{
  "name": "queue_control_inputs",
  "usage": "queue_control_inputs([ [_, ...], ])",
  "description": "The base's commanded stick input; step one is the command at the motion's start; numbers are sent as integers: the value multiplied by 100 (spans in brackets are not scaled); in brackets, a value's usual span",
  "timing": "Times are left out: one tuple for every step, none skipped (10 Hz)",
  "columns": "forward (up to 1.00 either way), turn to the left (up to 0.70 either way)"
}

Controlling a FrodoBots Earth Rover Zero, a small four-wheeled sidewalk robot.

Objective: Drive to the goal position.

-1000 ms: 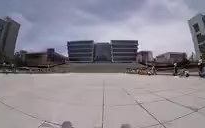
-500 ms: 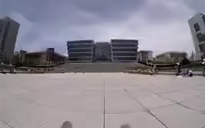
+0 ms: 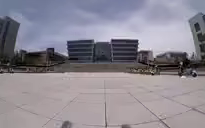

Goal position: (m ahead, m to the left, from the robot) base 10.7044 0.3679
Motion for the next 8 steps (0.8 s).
queue_control_inputs([
  [70, 0],
  [70, 0],
  [70, 0],
  [70, 0],
  [70, 0],
  [70, 0],
  [70, 0],
  [70, 0],
])
